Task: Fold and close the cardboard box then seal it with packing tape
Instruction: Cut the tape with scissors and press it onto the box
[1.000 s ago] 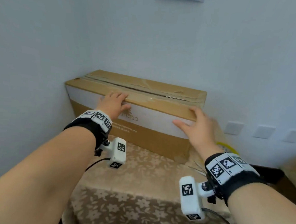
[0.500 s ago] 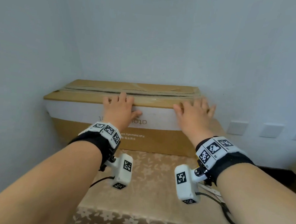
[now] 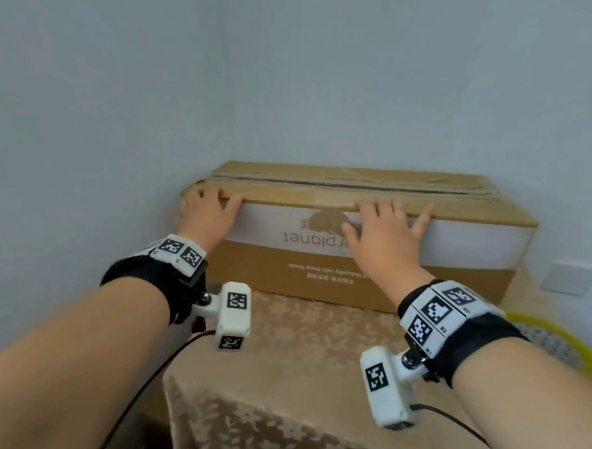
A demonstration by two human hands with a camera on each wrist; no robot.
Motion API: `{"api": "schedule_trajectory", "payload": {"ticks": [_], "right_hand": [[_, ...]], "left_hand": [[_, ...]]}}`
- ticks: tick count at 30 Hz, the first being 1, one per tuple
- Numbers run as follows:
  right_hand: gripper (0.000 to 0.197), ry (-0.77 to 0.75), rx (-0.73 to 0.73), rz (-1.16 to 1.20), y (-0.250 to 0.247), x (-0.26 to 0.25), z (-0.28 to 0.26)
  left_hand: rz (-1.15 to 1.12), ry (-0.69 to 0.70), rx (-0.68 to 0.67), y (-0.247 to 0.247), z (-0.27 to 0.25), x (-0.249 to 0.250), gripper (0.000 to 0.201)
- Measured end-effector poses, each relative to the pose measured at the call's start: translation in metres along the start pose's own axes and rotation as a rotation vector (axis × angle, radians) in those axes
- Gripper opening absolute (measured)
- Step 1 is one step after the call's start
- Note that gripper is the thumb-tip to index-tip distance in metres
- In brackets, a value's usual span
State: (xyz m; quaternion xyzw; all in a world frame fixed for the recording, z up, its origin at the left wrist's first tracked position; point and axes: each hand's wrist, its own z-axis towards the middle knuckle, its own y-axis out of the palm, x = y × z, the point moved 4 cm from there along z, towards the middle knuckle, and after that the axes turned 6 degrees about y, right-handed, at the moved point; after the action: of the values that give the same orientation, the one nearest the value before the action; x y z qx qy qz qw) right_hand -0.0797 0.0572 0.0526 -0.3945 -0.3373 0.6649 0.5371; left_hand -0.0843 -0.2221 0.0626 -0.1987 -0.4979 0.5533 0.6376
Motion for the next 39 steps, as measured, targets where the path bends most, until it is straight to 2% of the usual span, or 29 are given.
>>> {"api": "schedule_trajectory", "payload": {"ticks": [2, 4, 7, 10, 13, 17, 21, 23, 25, 27, 29, 31, 33, 36, 39], "right_hand": [[0.048, -0.086, -0.011, 0.022, 0.008, -0.037, -0.002], [0.047, -0.075, -0.009, 0.102, 0.011, -0.061, 0.001], [0.041, 0.064, 0.021, 0.184, 0.011, -0.066, 0.005], [0.045, 0.263, -0.049, 0.279, 0.015, -0.056, -0.004], [0.051, 0.253, -0.100, 0.416, 0.016, -0.059, -0.009], [0.053, 0.167, -0.027, 0.431, 0.001, -0.063, -0.015], [0.048, 0.134, -0.070, 0.469, -0.012, -0.063, -0.036], [0.039, 0.073, -0.136, 0.531, -0.018, -0.068, -0.049], [0.032, 0.033, -0.149, 0.627, -0.026, -0.073, -0.064], [0.039, 0.143, -0.002, 0.730, -0.036, -0.070, -0.081], [0.058, 0.434, 0.116, 0.875, -0.039, -0.057, -0.101], [0.085, 0.710, -0.002, 1.085, -0.031, -0.050, -0.119], [0.108, 0.851, -0.170, 1.282, -0.024, -0.051, -0.129], [0.121, 0.950, -0.227, 1.378, -0.021, -0.047, -0.128], [0.123, 0.952, -0.262, 1.345, -0.023, -0.039, -0.123]], "left_hand": [[-0.177, -0.034, 0.043, -0.006, -0.003, -0.030, 0.056], [-0.394, -0.055, 0.010, -0.004, -0.004, -0.051, 0.066], [-0.703, -0.180, -0.061, 0.001, 0.001, -0.069, 0.083], [-0.881, -0.321, -0.054, 0.000, 0.006, -0.070, 0.076], [-0.854, -0.332, 0.012, -0.007, 0.001, -0.064, 0.061], [-0.835, -0.365, 0.111, -0.021, -0.015, -0.064, 0.040], [-0.857, -0.417, 0.192, -0.036, -0.042, -0.055, 0.022], [-0.816, -0.408, 0.189, -0.043, -0.061, -0.050, 0.015], [-0.795, -0.367, 0.131, -0.049, -0.080, -0.042, 0.022], [-0.766, -0.303, 0.043, -0.052, -0.100, -0.028, 0.041], [-0.767, -0.262, -0.011, -0.054, -0.119, -0.010, 0.046], [-0.787, -0.242, -0.040, -0.058, -0.134, 0.005, 0.045], [-0.760, -0.216, -0.084, -0.063, -0.143, 0.014, 0.042], [-0.592, -0.085, -0.093, -0.078, -0.141, 0.023, 0.023], [-0.455, 0.058, 0.005, -0.097, -0.116, 0.026, 0.035]]}}
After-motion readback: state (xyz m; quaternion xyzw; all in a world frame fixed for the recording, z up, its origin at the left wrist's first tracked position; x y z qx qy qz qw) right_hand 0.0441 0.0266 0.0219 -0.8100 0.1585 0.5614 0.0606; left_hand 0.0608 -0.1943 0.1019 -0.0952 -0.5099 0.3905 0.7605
